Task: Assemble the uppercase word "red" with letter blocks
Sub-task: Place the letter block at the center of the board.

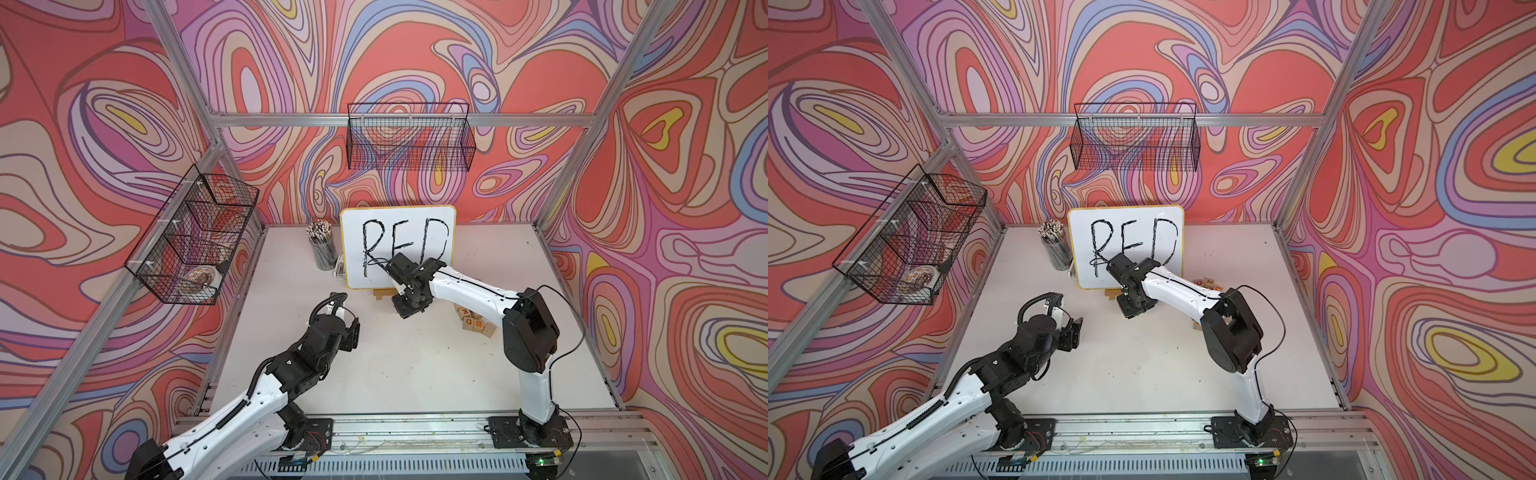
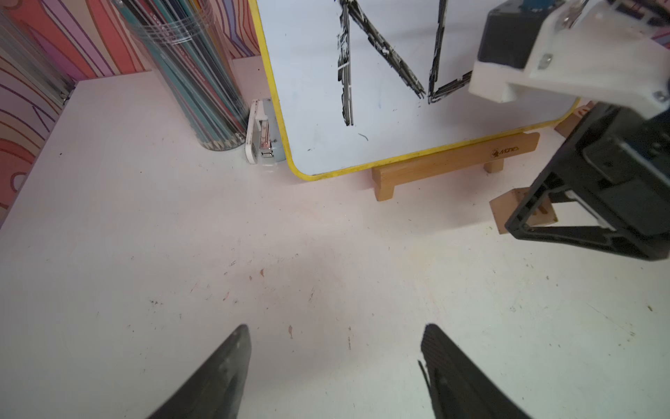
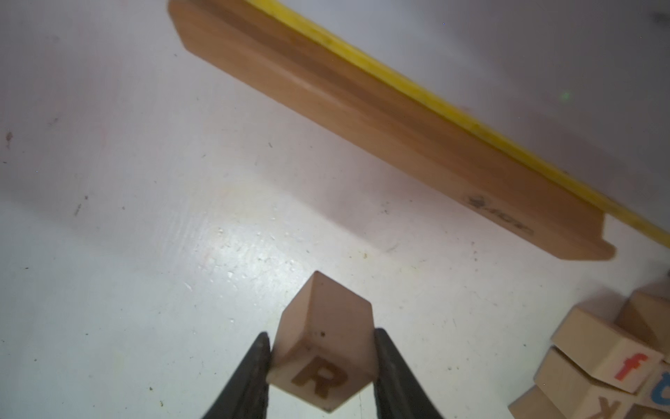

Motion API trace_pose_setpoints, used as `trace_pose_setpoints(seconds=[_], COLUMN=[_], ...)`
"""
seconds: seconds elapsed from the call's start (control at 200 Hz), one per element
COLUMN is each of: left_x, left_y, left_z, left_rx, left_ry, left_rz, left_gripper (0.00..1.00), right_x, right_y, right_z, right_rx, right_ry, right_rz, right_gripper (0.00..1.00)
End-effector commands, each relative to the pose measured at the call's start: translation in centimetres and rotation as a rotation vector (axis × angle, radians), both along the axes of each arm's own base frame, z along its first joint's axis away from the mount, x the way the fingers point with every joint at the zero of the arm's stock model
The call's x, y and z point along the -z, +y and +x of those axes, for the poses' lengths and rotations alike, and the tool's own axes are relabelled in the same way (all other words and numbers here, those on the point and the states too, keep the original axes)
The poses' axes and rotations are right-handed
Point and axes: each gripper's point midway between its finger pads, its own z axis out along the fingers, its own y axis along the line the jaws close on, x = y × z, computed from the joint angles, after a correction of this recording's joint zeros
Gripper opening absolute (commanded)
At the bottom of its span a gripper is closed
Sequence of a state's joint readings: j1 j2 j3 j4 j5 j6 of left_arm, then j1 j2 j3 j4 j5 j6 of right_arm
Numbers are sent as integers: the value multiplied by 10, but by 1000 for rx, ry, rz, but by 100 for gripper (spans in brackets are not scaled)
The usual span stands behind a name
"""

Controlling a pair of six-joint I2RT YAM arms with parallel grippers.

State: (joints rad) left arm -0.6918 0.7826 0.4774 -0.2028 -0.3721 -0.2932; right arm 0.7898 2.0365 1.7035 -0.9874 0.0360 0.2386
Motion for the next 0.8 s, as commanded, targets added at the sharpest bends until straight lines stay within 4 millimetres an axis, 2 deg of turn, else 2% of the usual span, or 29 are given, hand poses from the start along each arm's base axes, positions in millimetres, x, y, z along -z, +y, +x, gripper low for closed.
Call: trace_pose_setpoints(seconds=[0.0,0.235,0.496,0.791], left_x=[1,2,0,0], left_y=[9,22,26,26], left_z=[-1,-8,-10,-10], left_rx=[-52,-95,-113,-115], left_ry=[24,27,18,16], left_rz=[-4,1,1,0], left_gripper=[77,76,76,76], right_x=[5,23,44,58], right_y=[21,54,83,97], right_z=[-3,-7,-11,-11], right_rx=[-78,-141,-177,-155], right_ry=[-3,15,39,67], right_rz=[-13,-21,-9,8], right_gripper=[18,18,19,19])
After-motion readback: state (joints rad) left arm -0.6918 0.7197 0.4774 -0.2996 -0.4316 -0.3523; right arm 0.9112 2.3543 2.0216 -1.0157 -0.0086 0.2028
